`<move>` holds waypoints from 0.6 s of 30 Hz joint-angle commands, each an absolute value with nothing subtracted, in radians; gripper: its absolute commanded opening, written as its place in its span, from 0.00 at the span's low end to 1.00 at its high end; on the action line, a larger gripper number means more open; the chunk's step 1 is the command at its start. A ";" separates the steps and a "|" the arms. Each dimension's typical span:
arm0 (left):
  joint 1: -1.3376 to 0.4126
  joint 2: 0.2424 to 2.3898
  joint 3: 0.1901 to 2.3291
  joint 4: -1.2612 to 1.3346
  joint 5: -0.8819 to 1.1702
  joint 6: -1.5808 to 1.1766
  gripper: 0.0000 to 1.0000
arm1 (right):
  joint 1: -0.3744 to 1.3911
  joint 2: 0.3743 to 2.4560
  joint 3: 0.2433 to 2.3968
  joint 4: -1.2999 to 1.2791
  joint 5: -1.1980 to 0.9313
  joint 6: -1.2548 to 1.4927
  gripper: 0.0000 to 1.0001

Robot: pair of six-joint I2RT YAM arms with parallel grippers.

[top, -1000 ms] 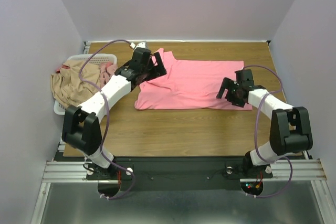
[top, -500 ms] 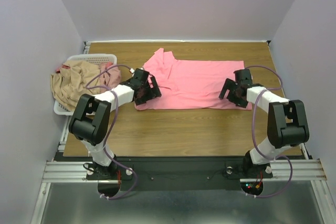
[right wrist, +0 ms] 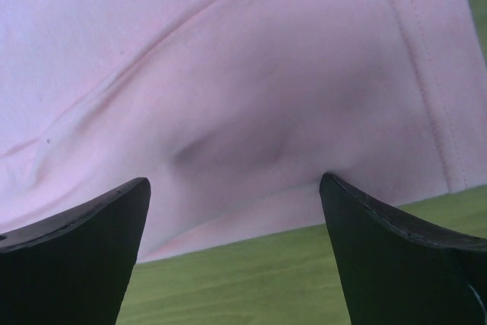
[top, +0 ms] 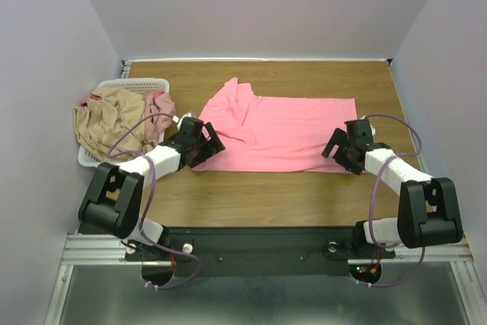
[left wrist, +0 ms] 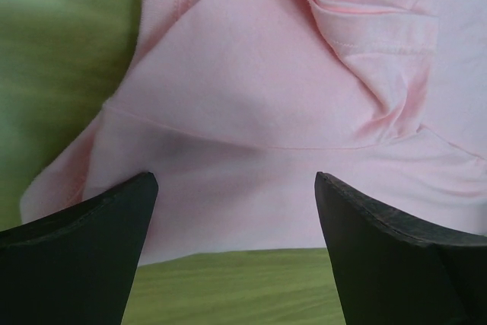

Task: Fold and stack the t-shirts
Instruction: Fold the tshirt

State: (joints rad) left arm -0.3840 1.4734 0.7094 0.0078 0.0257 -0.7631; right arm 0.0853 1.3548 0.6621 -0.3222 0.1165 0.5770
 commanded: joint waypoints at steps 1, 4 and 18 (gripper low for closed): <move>-0.380 1.335 0.588 -0.289 -0.034 -0.869 0.98 | 0.080 1.283 0.591 -0.524 0.130 0.660 1.00; -0.382 1.206 0.595 -0.397 -0.086 -0.948 0.98 | 0.080 1.201 0.571 -0.554 0.127 0.713 1.00; -0.397 1.231 0.992 -0.453 -0.146 -0.772 0.99 | 0.080 1.144 0.862 -0.617 0.149 0.591 1.00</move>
State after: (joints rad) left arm -0.3866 1.1625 0.8337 -0.4900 -0.0971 -0.8589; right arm 0.0853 1.1168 0.7303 -0.6350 0.1074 0.6456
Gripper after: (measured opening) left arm 0.985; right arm 0.998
